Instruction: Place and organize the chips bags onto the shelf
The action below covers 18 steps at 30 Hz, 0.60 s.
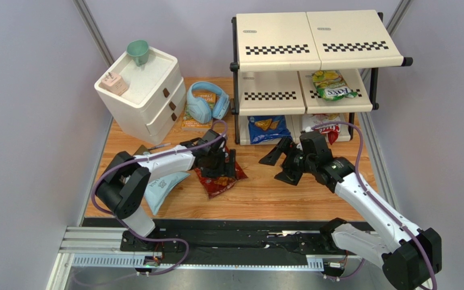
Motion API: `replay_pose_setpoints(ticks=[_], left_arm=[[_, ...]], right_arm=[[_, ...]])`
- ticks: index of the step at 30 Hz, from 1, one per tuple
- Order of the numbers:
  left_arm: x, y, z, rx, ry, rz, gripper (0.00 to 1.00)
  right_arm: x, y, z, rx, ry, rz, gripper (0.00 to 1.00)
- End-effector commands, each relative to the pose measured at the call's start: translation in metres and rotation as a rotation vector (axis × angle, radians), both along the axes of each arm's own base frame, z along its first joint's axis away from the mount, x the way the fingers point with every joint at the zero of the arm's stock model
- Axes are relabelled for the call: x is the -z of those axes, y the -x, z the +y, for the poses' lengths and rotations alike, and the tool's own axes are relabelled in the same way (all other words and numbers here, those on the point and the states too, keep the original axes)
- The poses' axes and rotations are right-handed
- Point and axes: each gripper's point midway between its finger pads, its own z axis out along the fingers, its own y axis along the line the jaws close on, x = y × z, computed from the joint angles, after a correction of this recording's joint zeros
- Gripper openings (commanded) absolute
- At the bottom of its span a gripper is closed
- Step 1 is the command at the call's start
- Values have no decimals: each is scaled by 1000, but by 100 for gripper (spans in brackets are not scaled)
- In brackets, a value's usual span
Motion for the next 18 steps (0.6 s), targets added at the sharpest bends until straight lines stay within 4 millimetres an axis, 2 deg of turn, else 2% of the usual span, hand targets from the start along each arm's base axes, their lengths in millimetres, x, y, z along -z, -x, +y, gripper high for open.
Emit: replay_pose_setpoints(ticks=[1,3,4,7,8,9,11,12,13,14,15,16,17,18], left_arm=[[-13,20,-38,76,57,-33,91],[-21,26,-39,78,52,-44,93],[-33,23,-36,64,64,-83,93],[-61,17,-20,32,36,-169,95],[-64,21,-11,23,12,-168,95],[-78,23,-6,11,33,-193,96],[-80,26,8,-29,22,-200,97],[-89,27,14,-48,53,-216,97],[-90,27,18,-66,69,-219,97],[-79,32,26,-90,59,-196,98],[-77,37,27,-85,88,-180,97],[-75,33,27,-96,114,-186,97],[-59,40,32,-101,109,-152,97],[-52,43,31,-101,117,-126,97]], right_arm=[[-14,-1,2,-18,-4,-36,92],[-13,1,0,-24,3,-36,92],[-15,2,0,-25,0,-43,92],[-12,3,-3,-29,13,-57,91],[-12,3,-3,-33,16,-62,91],[-11,4,-4,-34,19,-60,90],[-10,5,-2,-50,18,-58,89],[-9,5,-2,-57,19,-56,89],[-6,6,-1,-68,25,-55,89],[-2,6,-1,-76,33,-46,89],[2,8,-1,-85,36,-31,89],[4,9,-1,-91,39,-24,89],[6,12,1,-109,36,-13,90],[9,13,2,-117,36,-1,90]])
